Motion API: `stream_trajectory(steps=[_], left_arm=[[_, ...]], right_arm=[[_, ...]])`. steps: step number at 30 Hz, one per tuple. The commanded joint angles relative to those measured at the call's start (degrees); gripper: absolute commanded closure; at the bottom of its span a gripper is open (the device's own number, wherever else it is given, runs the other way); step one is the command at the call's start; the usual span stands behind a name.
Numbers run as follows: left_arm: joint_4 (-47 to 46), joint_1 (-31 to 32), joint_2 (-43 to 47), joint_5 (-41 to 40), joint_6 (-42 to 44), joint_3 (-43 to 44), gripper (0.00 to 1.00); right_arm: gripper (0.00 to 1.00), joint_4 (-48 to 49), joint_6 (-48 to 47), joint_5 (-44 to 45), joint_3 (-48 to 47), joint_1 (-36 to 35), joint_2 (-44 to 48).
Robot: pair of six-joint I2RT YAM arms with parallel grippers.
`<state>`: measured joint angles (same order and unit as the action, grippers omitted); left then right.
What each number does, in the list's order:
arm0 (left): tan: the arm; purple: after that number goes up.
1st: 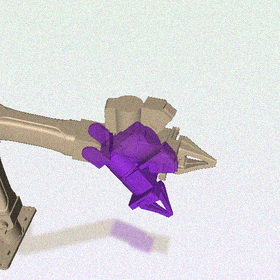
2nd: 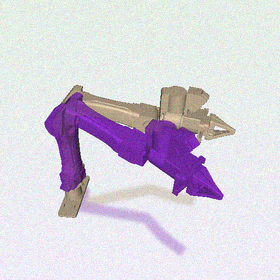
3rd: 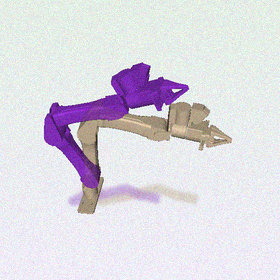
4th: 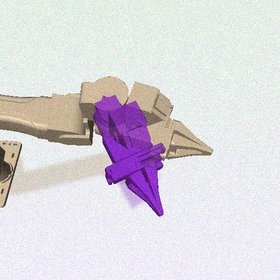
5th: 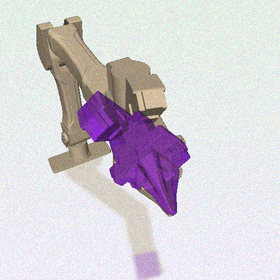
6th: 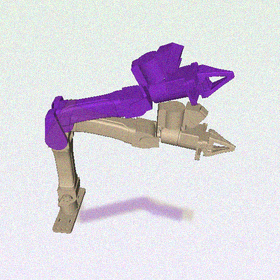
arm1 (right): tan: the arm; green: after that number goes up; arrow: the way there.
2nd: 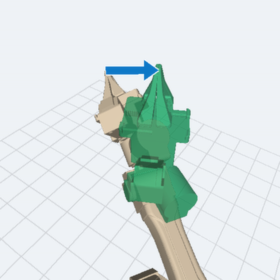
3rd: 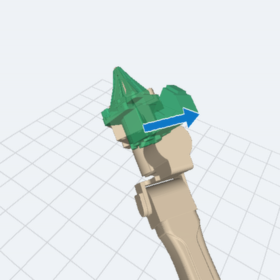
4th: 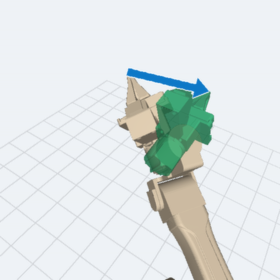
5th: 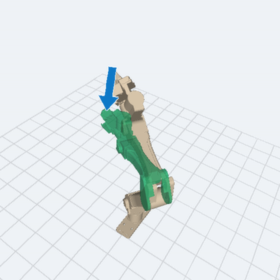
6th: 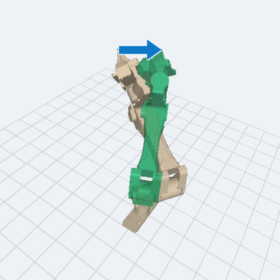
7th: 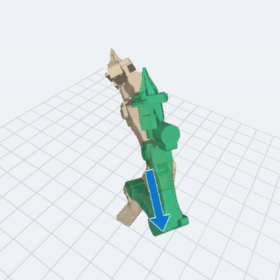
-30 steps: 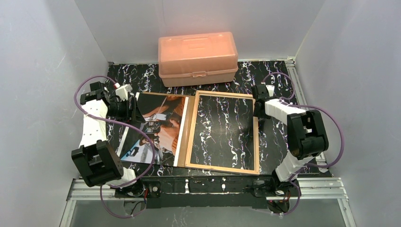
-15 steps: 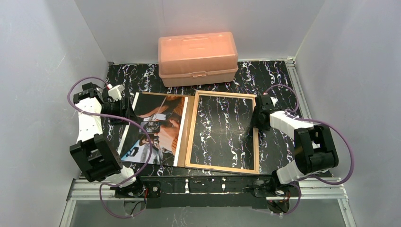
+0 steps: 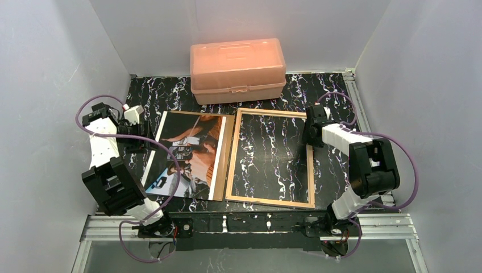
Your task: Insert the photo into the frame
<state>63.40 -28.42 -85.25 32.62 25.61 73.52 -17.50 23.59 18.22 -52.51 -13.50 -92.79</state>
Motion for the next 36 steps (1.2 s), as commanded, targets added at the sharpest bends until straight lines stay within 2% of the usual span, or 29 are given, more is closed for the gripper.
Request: stream_trajectory(steps=[1,3,4,6,8,13,19,22,27,36], left_arm=[[-0.74,-0.57,-1.06,-2.59,1.37,-1.83,0.26],[-1.99,-0.58,-2.17,-4.75,0.96,-2.03,0.06],[-2.31,-0.57,-3.07,-5.66,0.81,-1.68,0.04],[-3.02,-0.58,-4.94,-7.45,0.64,-0.68,0.04],[-4.2,-0.61,-6.98,-8.88,0.09,0.33,0.06],[-5.48,-0.67,-11.88,-12.38,-2.54,4.0,0.09],[-6.72,-0.84,-11.91,-15.05,-3.3,5.22,0.15],[-6.74,-0.85,-11.91,-15.17,-3.02,5.34,0.18],[-8.61,-0.93,-12.29,-16.13,-3.02,4.68,0.18],[-15.46,-0.77,-15.19,-16.53,-3.52,1.39,0.24]], right_arm=[[0.42,-1.3,-0.57,2.41,-2.04,0.27,2.2],[0.34,-2.45,0.41,4.63,-2.72,0.03,6.07],[0.32,-2.71,0.97,4.74,-3.26,-0.6,8.19],[0.28,-3.58,2.8,6.54,-5.64,-5.41,11.26],[0.27,-5.02,5.35,8.34,-9.45,-13.48,9.93],[0.26,-4.67,12.26,6.9,-19.74,-32.04,-1.09],[0.26,-3.59,14.03,4.26,-32.41,-44.44,-14.68],[0.26,-2.86,15.13,1.37,-36.24,-47.14,-19.91],[0.25,-0.27,18.05,-2.82,-36.15,-47.94,-24.13],[0.23,-0.56,19.35,-0.78,-31.41,-47.33,-23.21]])
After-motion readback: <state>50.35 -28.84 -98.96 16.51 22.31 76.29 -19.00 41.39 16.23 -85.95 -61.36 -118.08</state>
